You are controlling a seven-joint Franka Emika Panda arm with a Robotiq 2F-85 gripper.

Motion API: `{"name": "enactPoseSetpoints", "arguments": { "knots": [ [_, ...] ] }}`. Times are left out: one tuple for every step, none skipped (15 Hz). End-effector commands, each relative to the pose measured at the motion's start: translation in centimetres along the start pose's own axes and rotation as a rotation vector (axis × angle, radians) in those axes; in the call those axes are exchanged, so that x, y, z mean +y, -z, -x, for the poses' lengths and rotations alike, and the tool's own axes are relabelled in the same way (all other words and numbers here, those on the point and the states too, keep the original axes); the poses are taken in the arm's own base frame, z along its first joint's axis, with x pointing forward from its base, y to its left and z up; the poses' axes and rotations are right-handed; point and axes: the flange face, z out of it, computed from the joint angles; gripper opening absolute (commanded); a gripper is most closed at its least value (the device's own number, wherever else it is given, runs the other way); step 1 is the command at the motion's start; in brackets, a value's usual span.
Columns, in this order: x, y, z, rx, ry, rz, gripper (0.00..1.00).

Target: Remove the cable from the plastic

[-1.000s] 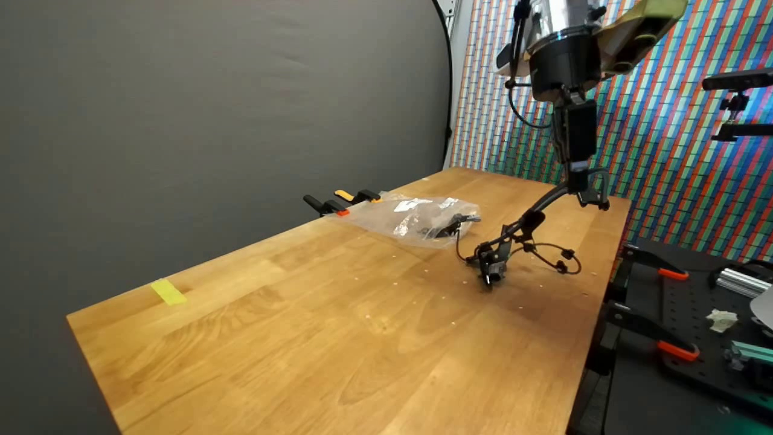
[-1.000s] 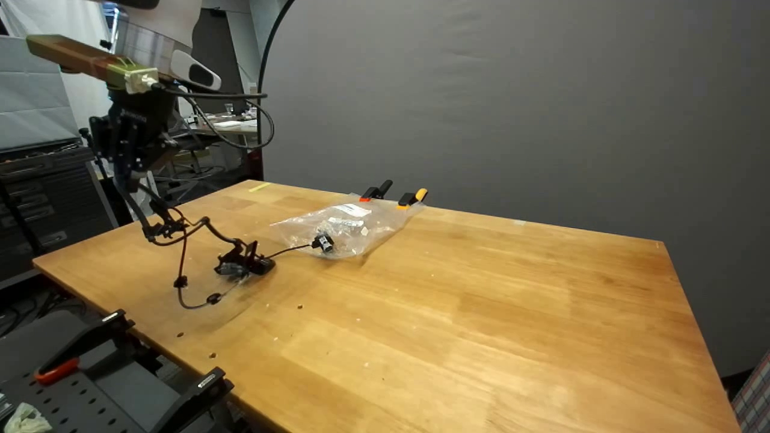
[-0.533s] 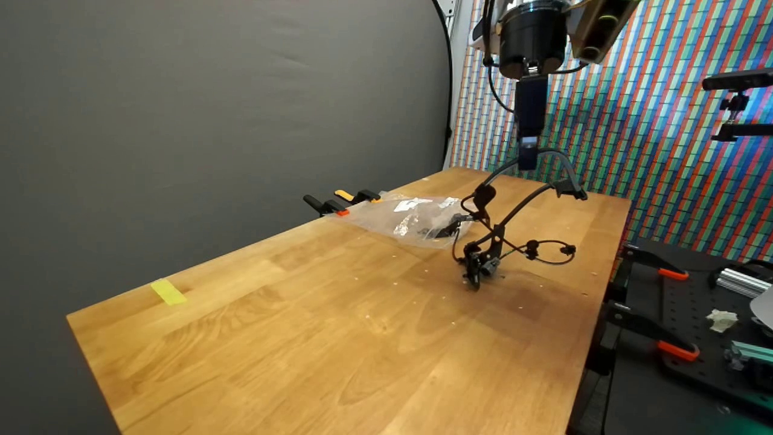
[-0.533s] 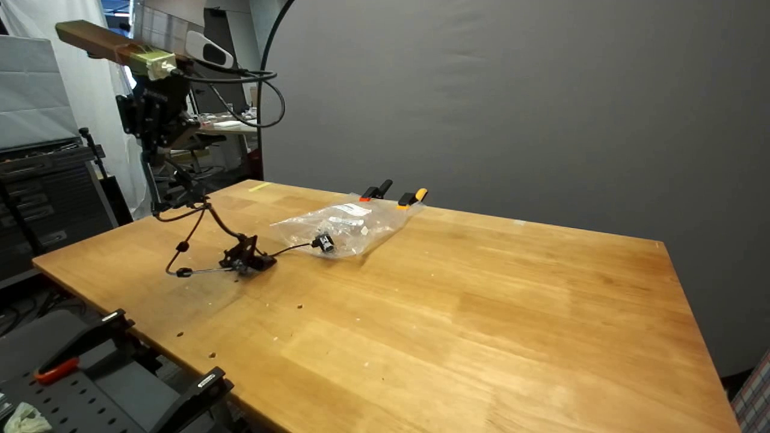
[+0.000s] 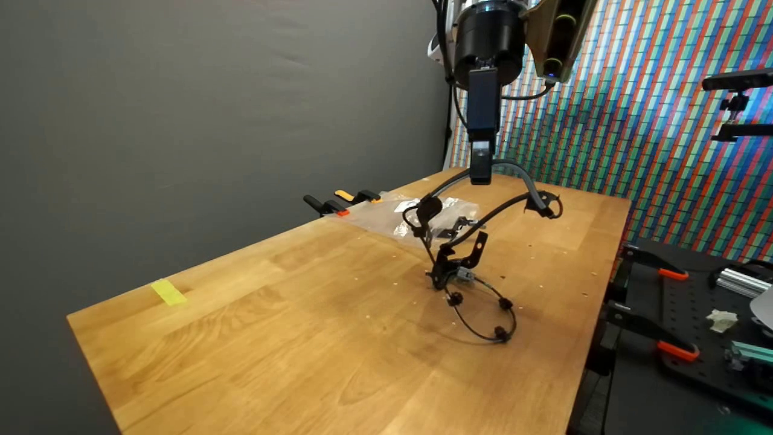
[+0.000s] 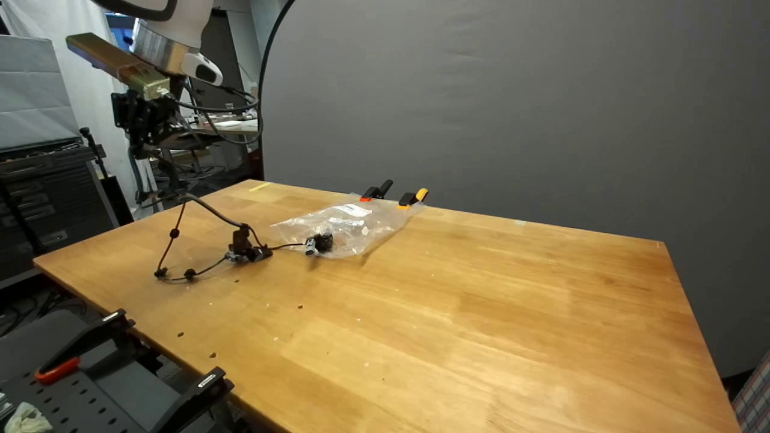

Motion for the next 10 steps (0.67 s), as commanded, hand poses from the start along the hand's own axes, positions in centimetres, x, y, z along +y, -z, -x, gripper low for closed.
{"name": "enactPoseSetpoints", "arguments": {
  "knots": [
    [-4.5, -1.1, -1.8, 0.014, 0.065, -0.054, 0.03],
    [-5.7, -1.3, -2.0, 0.018, 0.082, -0.06, 0.03],
    [-6.7, -1.7, -2.2, 0.024, 0.096, -0.061, 0.03],
    [-7.5, -1.9, -2.6, 0.034, 0.108, -0.066, 0.03],
    [-8.3, -2.0, -2.9, 0.045, 0.117, -0.072, 0.03],
    [-8.8, -2.0, -3.1, 0.057, 0.128, -0.069, 0.03],
    [-8.6, -1.8, -3.5, 0.09, 0.126, -0.053, 0.03],
    [-8.1, -1.5, -3.8, 0.107, 0.119, -0.051, 0.03],
    [-6.8, -1.0, -4.2, 0.13, 0.099, -0.048, 0.03],
    [-5.5, -0.7, -4.4, 0.157, 0.076, -0.045, 0.03]
  ]
}}
